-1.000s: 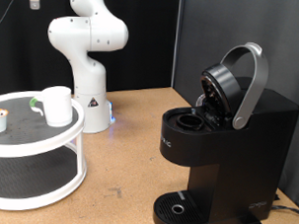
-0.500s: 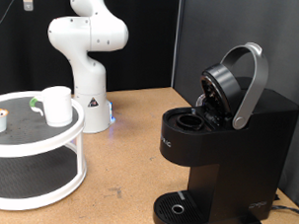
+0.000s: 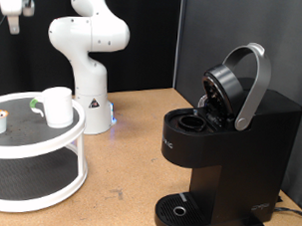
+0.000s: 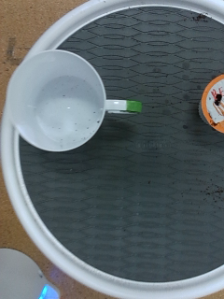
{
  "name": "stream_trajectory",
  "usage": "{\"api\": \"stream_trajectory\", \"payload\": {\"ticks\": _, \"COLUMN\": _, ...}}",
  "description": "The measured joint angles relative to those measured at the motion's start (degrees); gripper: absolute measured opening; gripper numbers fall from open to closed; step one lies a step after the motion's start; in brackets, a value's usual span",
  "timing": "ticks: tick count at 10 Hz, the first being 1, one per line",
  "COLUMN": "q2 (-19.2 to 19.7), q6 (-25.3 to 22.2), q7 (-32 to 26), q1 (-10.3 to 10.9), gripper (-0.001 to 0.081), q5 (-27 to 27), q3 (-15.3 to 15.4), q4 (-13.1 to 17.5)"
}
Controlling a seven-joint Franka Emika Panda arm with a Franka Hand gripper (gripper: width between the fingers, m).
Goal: Make a cup of coffee with the keurig machine
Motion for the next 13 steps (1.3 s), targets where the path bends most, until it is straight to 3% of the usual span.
{"api": "stream_trajectory", "payload": {"ticks": 3, "q2": 2.89, "q6": 7.88, "q7": 1.27, "q1": -0.29, "gripper": 0.08, "q5": -3.54, "q3": -2.38, "q4": -5.17}}
{"api": "stream_trajectory", "payload": {"ticks": 7, "q2": 3.75, "q6": 13.05, "q7": 1.92, "q1": -0.66, "gripper": 0.08, "q5": -5.25, "q3": -3.05, "q4": -7.2}}
{"api": "stream_trajectory", "payload": {"ticks": 10, "q2": 4.16, "q6": 20.18, "q7": 1.53, "q1": -0.63, "gripper": 0.08, "q5": -4.51, "q3": -8.21, "q4": -10.6}}
{"api": "stream_trajectory", "payload": {"ticks": 13, "q2": 6.83, "q6": 24.65, "q7": 1.43, "q1": -0.43, "gripper": 0.08, "q5": -4.52, "q3": -11.98, "q4": -12.04}}
